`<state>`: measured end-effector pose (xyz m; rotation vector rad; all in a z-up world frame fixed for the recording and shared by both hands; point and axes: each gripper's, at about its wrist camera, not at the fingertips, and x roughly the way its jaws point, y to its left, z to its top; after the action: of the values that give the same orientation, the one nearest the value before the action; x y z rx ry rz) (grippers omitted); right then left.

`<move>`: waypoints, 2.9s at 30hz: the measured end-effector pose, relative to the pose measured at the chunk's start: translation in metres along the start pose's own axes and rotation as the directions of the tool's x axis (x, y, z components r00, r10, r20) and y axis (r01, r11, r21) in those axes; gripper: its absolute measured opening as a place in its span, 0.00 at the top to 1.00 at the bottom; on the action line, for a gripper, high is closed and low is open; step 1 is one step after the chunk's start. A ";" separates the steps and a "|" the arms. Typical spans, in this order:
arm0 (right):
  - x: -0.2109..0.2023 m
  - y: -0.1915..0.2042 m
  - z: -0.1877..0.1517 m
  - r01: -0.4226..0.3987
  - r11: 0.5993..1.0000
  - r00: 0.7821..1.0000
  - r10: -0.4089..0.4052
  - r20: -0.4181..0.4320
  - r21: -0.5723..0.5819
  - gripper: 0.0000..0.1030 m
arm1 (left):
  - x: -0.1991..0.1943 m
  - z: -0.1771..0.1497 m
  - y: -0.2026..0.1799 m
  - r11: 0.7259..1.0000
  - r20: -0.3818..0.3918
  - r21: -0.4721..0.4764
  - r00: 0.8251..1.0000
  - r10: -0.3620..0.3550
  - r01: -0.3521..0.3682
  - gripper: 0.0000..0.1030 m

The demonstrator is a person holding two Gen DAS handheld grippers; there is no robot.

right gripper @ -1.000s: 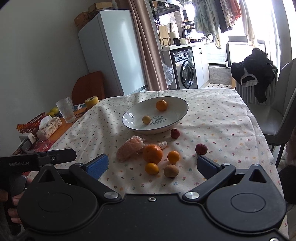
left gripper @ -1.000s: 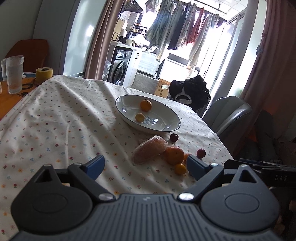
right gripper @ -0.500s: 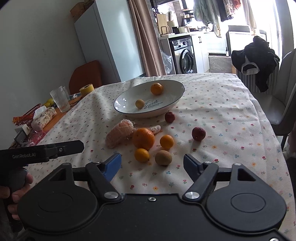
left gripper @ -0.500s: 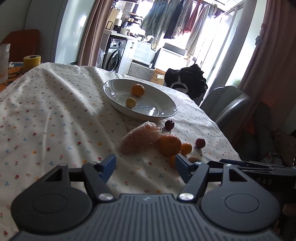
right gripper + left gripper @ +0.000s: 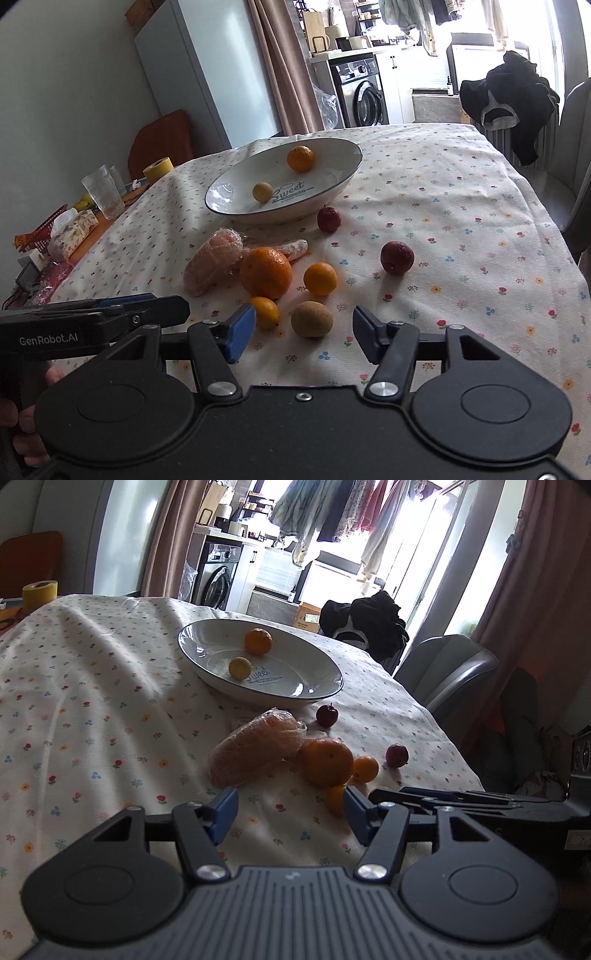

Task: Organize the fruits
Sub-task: 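Grasp a small mandarin with the left gripper while the right gripper grasps another kiwi, then lift the mandarin into the bowl and open the left gripper while the right carries the kiwi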

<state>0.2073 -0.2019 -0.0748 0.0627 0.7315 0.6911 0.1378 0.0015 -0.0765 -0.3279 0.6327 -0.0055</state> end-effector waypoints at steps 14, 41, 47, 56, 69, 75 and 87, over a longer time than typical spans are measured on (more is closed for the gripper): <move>-0.006 -0.022 0.007 -0.008 1.000 1.000 0.008 -0.003 0.022 0.75 | 0.029 0.005 -0.025 0.999 -0.023 0.002 0.999 -0.045 0.045 0.41; -0.038 -0.059 0.012 0.055 0.998 0.998 -0.056 0.033 0.033 0.75 | 0.044 0.004 -0.041 0.999 -0.026 0.028 0.999 -0.038 0.039 0.78; -0.037 -0.053 0.021 0.055 0.998 0.998 -0.055 0.038 0.010 0.75 | 0.028 0.015 -0.039 0.999 0.018 0.023 0.999 -0.046 0.046 0.78; -0.047 -0.039 0.035 0.041 0.999 0.996 -0.040 0.074 -0.008 0.75 | 0.015 0.035 -0.038 0.998 0.062 0.025 0.996 -0.060 0.059 0.78; -0.033 -0.030 0.052 0.024 1.000 0.997 -0.024 0.078 -0.006 0.75 | 0.020 0.053 -0.022 0.998 0.074 0.012 0.996 -0.057 0.056 0.78; -0.014 -0.028 0.058 0.018 1.000 0.997 -0.018 0.070 -0.003 0.75 | 0.028 0.065 -0.011 0.999 0.071 -0.016 0.996 -0.050 0.051 0.78; 0.020 -0.019 0.082 -0.015 1.000 0.998 0.016 0.068 -0.014 0.75 | 0.047 0.094 0.008 0.998 0.089 -0.054 0.996 -0.018 0.023 0.78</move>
<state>0.2799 -0.1901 -0.0305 0.0792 0.6613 0.7058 0.2292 0.0320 -0.0350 -0.3859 0.5421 0.0066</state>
